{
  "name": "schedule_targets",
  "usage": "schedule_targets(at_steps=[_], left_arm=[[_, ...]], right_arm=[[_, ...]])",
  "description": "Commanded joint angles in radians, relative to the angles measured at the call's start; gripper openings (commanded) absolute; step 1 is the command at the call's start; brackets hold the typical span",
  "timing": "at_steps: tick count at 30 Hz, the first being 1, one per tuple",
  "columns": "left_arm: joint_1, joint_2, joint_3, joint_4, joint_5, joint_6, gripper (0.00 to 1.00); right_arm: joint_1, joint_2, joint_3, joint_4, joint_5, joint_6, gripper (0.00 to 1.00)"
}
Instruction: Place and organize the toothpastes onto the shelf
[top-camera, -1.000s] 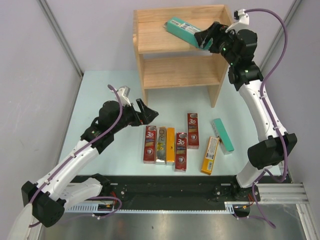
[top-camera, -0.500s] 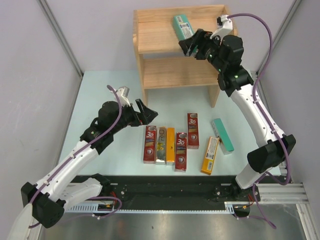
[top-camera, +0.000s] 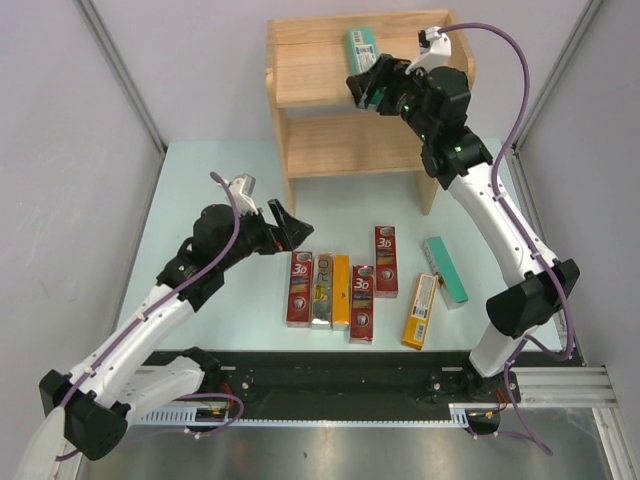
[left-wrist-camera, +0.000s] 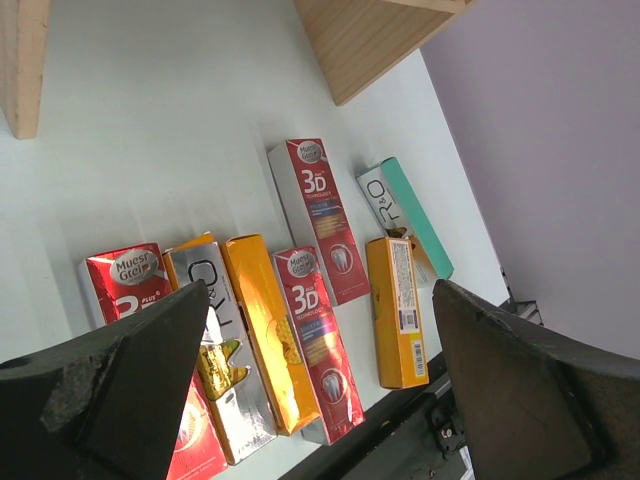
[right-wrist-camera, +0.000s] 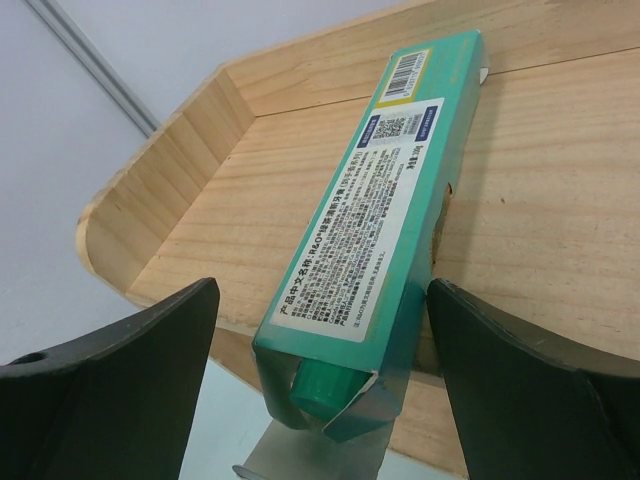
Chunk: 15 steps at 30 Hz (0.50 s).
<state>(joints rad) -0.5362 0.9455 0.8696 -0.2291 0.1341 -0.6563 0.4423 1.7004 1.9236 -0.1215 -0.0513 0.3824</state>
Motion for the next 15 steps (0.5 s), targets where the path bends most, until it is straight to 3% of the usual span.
schedule_targets(at_steps=[1,3,15], left_arm=[[0.008,-0.021,-0.009,0.004,-0.010,0.000,1.00],[0.010,-0.017,-0.009,0.005,-0.005,0.001,1.00],[0.012,-0.008,-0.026,0.017,-0.002,0.003,1.00]], right_arm=[[0.010,0.038,0.018,-0.081,0.038,-0.025,0.93],[0.010,0.024,0.003,-0.067,0.048,-0.025,1.00],[-0.011,-0.140,-0.149,0.046,0.107,-0.008,0.99]])
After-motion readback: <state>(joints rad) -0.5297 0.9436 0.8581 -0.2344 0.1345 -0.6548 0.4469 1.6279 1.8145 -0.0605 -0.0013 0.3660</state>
